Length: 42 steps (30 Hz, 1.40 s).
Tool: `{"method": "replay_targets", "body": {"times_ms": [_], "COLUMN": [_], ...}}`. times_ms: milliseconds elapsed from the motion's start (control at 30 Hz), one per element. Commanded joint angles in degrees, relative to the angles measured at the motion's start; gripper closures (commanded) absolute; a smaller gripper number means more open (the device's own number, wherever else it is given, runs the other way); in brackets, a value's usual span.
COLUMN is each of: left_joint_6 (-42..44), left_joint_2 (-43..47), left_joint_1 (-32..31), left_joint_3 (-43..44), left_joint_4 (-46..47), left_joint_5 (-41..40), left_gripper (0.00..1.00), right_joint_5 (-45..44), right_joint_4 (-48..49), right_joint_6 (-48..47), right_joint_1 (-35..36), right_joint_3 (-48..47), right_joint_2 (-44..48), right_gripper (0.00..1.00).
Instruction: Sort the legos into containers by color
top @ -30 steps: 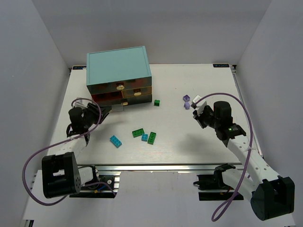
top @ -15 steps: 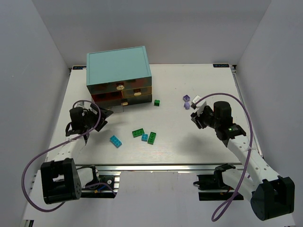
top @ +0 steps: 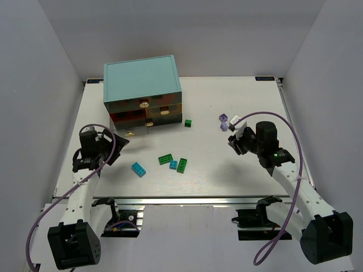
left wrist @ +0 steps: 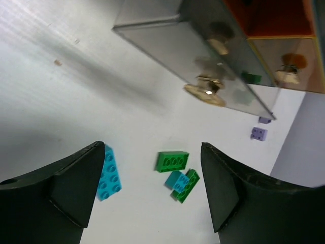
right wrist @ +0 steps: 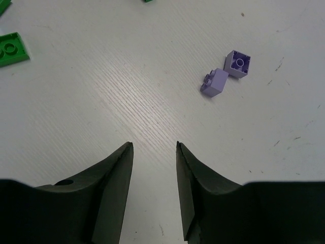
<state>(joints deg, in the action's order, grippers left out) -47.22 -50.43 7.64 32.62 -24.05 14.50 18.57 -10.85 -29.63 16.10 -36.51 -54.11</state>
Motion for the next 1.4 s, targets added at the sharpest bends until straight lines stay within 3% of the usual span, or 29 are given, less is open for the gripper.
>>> {"method": "replay_targets", "body": {"times_ms": [0,200,567,800,1367], "left_joint_6": [0.38,0.46,1.16,1.78,-3.84], "left_joint_2": [0.77,4.37,2.37,-3.25,-17.59], "left_joint_1": [-0.34,-0.34,-2.72,-8.33,-23.98], "left_joint_3": [2.27,2.36,-0.19,-0.54,1.74], "left_joint_4": [-7.75,-13.55,-10.31,-13.47,-10.67], "left_joint_5": [-2.55,-2.29,4.84,-2.36,-19.59], "left_gripper": [0.15,0.2,0.3,0.31,0.27], "right_joint_5": [1.12,1.38,2.0,2.61,4.02], "right_joint_4": [-0.66,-0.66,-1.01,-1.19,-1.89], "right_joint_6": [-0.69,-0.78,-0.7,-0.7,-0.69], "right_joint_1": [-0.19,-0.01,0.16,0.42,0.51], "right_joint_3": [-1.02,-1.1,-1.28,-1.37,-1.81], "right_joint_2": [-0.03,0.05,0.76,1.02,2.34], "right_gripper": [0.55,0.55,0.56,0.56,0.56]}}
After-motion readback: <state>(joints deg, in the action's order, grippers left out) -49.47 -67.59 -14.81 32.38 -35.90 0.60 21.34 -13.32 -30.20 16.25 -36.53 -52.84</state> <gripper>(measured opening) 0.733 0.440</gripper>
